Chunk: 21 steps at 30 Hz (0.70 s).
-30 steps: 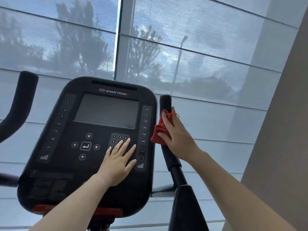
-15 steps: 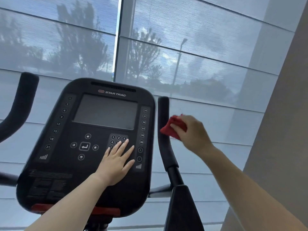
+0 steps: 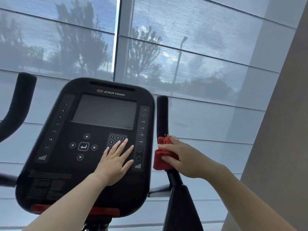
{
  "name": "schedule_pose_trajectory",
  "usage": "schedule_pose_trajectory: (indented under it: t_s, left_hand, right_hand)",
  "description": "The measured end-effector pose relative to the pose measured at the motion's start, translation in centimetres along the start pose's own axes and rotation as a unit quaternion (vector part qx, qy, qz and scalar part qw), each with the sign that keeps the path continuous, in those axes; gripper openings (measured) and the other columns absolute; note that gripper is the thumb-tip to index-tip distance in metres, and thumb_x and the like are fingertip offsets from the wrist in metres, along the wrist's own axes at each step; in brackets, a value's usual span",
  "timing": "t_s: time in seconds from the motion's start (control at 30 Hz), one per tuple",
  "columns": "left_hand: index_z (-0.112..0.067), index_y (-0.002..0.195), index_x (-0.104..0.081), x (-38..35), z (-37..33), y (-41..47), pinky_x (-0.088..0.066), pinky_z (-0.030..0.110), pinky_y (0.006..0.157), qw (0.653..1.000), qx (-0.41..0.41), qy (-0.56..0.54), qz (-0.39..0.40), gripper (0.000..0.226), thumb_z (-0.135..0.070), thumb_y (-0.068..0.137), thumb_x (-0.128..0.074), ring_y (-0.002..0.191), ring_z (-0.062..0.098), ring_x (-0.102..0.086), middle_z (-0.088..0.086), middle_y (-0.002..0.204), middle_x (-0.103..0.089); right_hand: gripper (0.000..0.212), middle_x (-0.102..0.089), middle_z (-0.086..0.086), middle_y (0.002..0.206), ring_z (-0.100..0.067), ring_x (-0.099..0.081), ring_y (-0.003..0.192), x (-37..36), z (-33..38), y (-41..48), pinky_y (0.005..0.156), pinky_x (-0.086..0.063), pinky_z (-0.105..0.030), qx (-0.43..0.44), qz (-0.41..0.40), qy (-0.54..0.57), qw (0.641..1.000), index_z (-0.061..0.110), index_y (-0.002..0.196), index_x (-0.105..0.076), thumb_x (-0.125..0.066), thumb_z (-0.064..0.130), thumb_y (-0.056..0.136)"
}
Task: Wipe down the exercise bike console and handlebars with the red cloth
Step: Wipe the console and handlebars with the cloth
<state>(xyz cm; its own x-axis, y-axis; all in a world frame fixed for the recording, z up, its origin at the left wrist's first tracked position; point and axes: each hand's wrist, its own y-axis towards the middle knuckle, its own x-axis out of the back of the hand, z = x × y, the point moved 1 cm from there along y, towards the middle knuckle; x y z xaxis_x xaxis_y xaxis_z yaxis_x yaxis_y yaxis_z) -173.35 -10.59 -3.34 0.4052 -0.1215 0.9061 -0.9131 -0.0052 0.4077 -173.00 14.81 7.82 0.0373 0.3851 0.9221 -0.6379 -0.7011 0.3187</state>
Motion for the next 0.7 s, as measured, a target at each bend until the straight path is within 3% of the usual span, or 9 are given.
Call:
schedule_pose_trajectory:
  t_s: [0.1,0.17,0.23,0.37,0.43,0.5,0.6,0.7]
  left_hand:
    - [-0.039,0.148,0.002,0.0,0.0,0.1,0.003,0.040,0.117,1.000,-0.002,-0.003,0.000,0.057,-0.053,0.096,-0.018,0.143,0.011,0.016,-0.012,0.156,0.017]
    - [-0.039,0.148,0.000,0.0,0.0,0.1,0.002,0.040,0.116,1.000,-0.004,-0.007,-0.001,0.057,-0.053,0.096,-0.018,0.143,0.011,0.015,-0.012,0.156,0.016]
    - [-0.039,0.148,-0.001,-0.1,0.1,0.2,0.002,0.040,0.116,1.000,-0.003,-0.005,0.000,0.057,-0.053,0.096,-0.018,0.144,0.011,0.014,-0.012,0.157,0.015]
    - [-0.038,0.149,-0.006,0.8,-0.4,0.5,-0.001,0.042,0.117,0.999,0.007,-0.026,0.021,0.057,-0.054,0.096,-0.019,0.144,0.012,0.011,-0.010,0.158,0.011]
    - [-0.036,0.148,-0.012,2.4,-1.4,1.1,-0.004,0.039,0.118,0.996,-0.006,-0.085,0.010,0.055,-0.052,0.097,-0.023,0.145,0.012,0.006,-0.008,0.159,0.003]
    - [-0.035,0.147,-0.020,4.8,-3.1,1.6,-0.005,0.033,0.118,0.980,-0.025,-0.194,-0.049,0.053,-0.048,0.097,-0.028,0.145,0.011,0.000,-0.007,0.158,-0.006]
    - [-0.035,0.144,-0.031,8.6,-6.2,1.7,-0.012,0.026,0.113,0.933,-0.043,-0.321,-0.156,0.048,-0.046,0.097,-0.033,0.141,0.006,-0.016,-0.011,0.153,-0.026]
    - [-0.033,0.140,-0.038,10.6,-9.3,0.7,-0.021,0.023,0.109,0.928,-0.108,-0.316,-0.168,0.047,-0.046,0.095,-0.037,0.134,0.001,-0.028,-0.014,0.146,-0.037]
  right_hand:
    - [0.040,-0.036,0.008,0.137,-0.001,-0.025,0.130,-0.1,0.4,-0.6,0.099,-0.021,-0.016,0.008,0.003,-0.002,1.000,0.036,0.130,-0.047,-0.050,0.042,0.090]
    - [0.042,-0.033,0.010,0.141,0.000,-0.019,0.136,-0.7,0.7,-1.0,0.108,-0.021,-0.021,0.012,-0.048,0.014,0.999,0.034,0.130,-0.049,-0.053,0.042,0.089]
    - [0.040,-0.036,0.015,0.139,0.001,-0.026,0.133,-1.3,0.6,-1.6,0.110,-0.025,-0.024,0.012,-0.101,0.045,0.994,0.036,0.126,-0.053,-0.058,0.041,0.087]
    - [0.036,-0.040,0.034,0.127,0.015,-0.037,0.120,-1.4,0.0,-2.9,0.100,-0.034,-0.012,0.008,-0.202,0.137,0.970,0.046,0.115,-0.058,-0.067,0.039,0.081]
    - [0.033,-0.052,0.032,0.121,0.008,-0.047,0.116,-0.8,-0.6,-3.5,0.091,-0.047,-0.021,-0.004,-0.236,0.183,0.954,0.047,0.110,-0.061,-0.069,0.034,0.081]
    - [0.030,-0.059,0.031,0.113,0.004,-0.054,0.110,-0.4,-1.0,-3.8,0.080,-0.053,-0.023,-0.015,-0.252,0.214,0.944,0.048,0.105,-0.062,-0.068,0.029,0.082]
    - [0.024,-0.066,0.023,0.102,0.003,-0.060,0.100,0.3,-1.7,-4.1,0.071,-0.052,-0.015,-0.028,-0.277,0.231,0.932,0.043,0.101,-0.064,-0.066,0.027,0.084]
    - [0.019,-0.068,0.018,0.101,0.006,-0.061,0.094,1.3,-2.7,-4.0,0.066,-0.047,-0.007,-0.043,-0.293,0.231,0.927,0.034,0.103,-0.066,-0.063,0.029,0.085]
